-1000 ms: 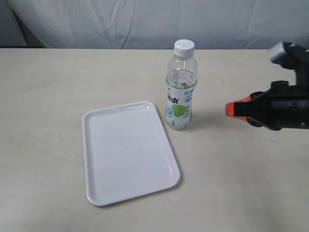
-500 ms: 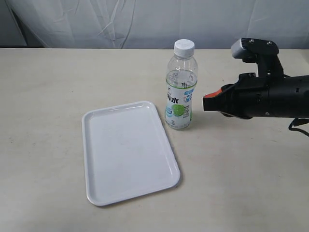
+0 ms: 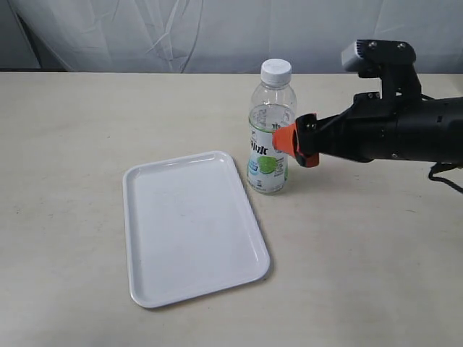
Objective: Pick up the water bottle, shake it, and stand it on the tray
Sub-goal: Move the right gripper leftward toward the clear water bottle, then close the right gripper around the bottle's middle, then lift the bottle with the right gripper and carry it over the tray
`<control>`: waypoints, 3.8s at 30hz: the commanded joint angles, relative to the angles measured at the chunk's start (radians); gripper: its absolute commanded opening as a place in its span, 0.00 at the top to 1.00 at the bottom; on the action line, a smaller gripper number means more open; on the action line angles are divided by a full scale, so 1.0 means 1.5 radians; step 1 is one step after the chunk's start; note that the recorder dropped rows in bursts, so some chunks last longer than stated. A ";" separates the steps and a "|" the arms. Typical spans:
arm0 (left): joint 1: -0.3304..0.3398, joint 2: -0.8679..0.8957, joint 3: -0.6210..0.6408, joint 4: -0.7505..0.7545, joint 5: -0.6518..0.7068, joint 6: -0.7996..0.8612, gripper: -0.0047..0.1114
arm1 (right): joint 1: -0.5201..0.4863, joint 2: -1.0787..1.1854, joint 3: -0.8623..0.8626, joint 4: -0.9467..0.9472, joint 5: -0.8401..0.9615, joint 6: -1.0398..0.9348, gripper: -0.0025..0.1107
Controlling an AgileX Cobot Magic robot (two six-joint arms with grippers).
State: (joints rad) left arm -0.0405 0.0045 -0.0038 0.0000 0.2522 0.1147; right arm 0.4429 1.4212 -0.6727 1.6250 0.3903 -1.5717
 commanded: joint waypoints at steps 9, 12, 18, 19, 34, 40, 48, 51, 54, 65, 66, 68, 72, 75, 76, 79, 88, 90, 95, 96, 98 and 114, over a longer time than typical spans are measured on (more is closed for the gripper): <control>0.000 -0.003 0.003 0.000 -0.009 -0.001 0.96 | 0.071 0.090 -0.110 0.042 -0.129 -0.109 0.06; 0.000 -0.003 0.003 0.000 -0.009 -0.001 0.96 | 0.071 0.119 -0.128 0.042 -0.144 -0.109 0.06; 0.000 -0.003 0.003 0.000 -0.009 -0.001 0.96 | 0.071 0.176 -0.168 0.040 -0.115 -0.109 0.06; 0.000 -0.003 0.003 0.000 -0.009 -0.001 0.96 | 0.071 0.184 -0.175 0.040 -0.113 -0.109 0.06; 0.000 -0.003 0.003 0.000 -0.009 -0.001 0.96 | 0.071 0.248 -0.205 0.041 -0.046 -0.084 0.96; 0.000 -0.003 0.003 0.000 -0.009 0.001 0.96 | 0.071 0.219 -0.205 -0.033 -0.036 0.040 0.99; 0.000 -0.003 0.003 0.000 -0.009 -0.001 0.96 | 0.110 0.097 -0.208 -0.112 0.291 0.189 0.99; 0.000 -0.003 0.003 0.000 -0.009 -0.001 0.96 | 0.158 0.065 -0.207 -0.185 0.164 0.226 0.99; 0.000 -0.003 0.003 0.000 -0.009 0.000 0.96 | 0.190 0.051 -0.194 -0.461 -0.095 0.614 0.99; 0.000 -0.003 0.003 0.000 -0.009 -0.001 0.96 | 0.288 0.048 -0.269 -0.991 0.004 1.150 0.99; 0.000 -0.003 0.003 0.000 -0.009 -0.001 0.96 | 0.312 0.048 -0.279 -0.957 0.041 1.073 0.99; 0.000 -0.003 0.003 0.000 -0.009 -0.001 0.96 | 0.356 0.044 -0.303 -0.910 0.111 0.907 0.99; 0.000 -0.003 0.003 0.000 -0.009 -0.001 0.96 | 0.349 0.045 -0.312 -1.377 0.108 1.427 0.99; 0.000 -0.003 0.003 0.000 -0.009 -0.001 0.96 | 0.357 0.038 -0.312 -1.360 0.100 1.477 0.99; 0.000 -0.003 0.003 0.000 -0.009 -0.001 0.96 | 0.373 0.032 -0.312 -1.217 0.073 1.301 0.99; 0.000 -0.003 0.003 0.000 -0.009 -0.001 0.96 | 0.407 0.019 -0.320 -0.992 0.058 0.904 0.99; 0.000 -0.003 0.003 0.000 -0.009 -0.001 0.96 | 0.395 0.009 -0.320 -0.926 0.055 0.968 0.99; 0.000 -0.003 0.003 0.000 -0.009 -0.001 0.96 | 0.402 0.007 -0.320 -0.892 0.050 0.889 0.99; 0.000 -0.003 0.003 0.000 -0.009 0.000 0.96 | 0.379 -0.007 -0.328 -1.036 0.083 1.074 0.99; 0.000 -0.003 0.003 0.000 -0.009 0.000 0.96 | 0.385 -0.020 -0.336 -1.028 0.084 1.074 0.99; 0.000 -0.003 0.003 0.000 -0.009 -0.001 0.96 | 0.401 -0.067 -0.352 -1.030 0.047 1.092 0.99; 0.000 -0.003 0.003 0.000 -0.009 -0.001 0.96 | 0.430 -0.026 -0.304 -1.245 0.006 1.287 0.99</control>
State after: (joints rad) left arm -0.0405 0.0045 -0.0038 0.0000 0.2522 0.1147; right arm 1.0690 1.4479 -1.0766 -0.2318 0.4610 0.3499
